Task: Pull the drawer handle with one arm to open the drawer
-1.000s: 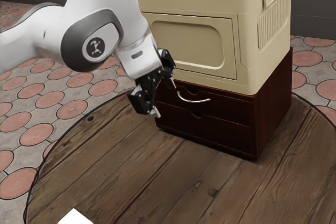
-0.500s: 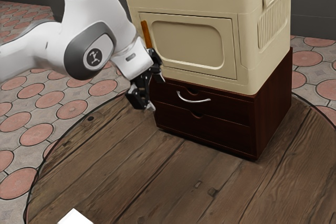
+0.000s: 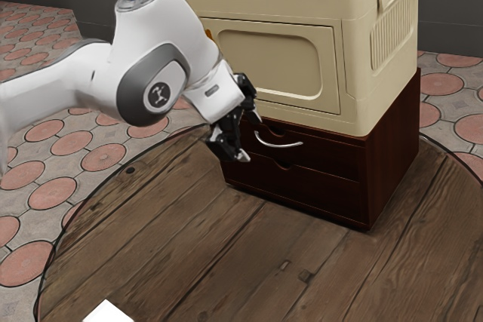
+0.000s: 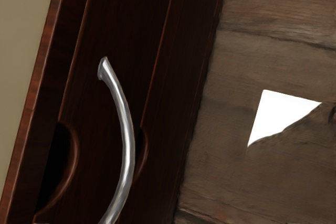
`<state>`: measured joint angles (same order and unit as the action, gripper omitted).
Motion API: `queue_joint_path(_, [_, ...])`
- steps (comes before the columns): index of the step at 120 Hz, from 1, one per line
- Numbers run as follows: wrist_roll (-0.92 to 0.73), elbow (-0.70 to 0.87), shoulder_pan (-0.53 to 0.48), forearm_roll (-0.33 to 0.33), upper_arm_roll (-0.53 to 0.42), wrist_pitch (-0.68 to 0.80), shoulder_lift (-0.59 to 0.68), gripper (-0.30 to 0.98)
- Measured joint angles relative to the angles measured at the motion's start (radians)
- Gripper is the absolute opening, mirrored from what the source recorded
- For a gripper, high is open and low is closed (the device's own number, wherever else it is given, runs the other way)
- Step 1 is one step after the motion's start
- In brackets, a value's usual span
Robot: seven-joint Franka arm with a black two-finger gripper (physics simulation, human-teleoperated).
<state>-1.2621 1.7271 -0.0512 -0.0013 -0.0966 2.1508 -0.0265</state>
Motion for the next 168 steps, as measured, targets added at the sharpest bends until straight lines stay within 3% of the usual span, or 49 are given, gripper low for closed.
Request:
queue_joint_path(35, [-0.001,-0.002,0.073,0.008,0.002,0.015,-0.027,0.45])
queue_joint_path(58, [-0.002,0.001,0.051,0.021,0.005,0.018,-0.025,0.42])
queue_joint_path(102, [0.001,0.002,0.045,0.054,0.006,0.037,-0.029,0.23])
queue_joint_path(168, [-0.014,0.013,0.039,0.104,0.008,0.094,-0.056,0.19])
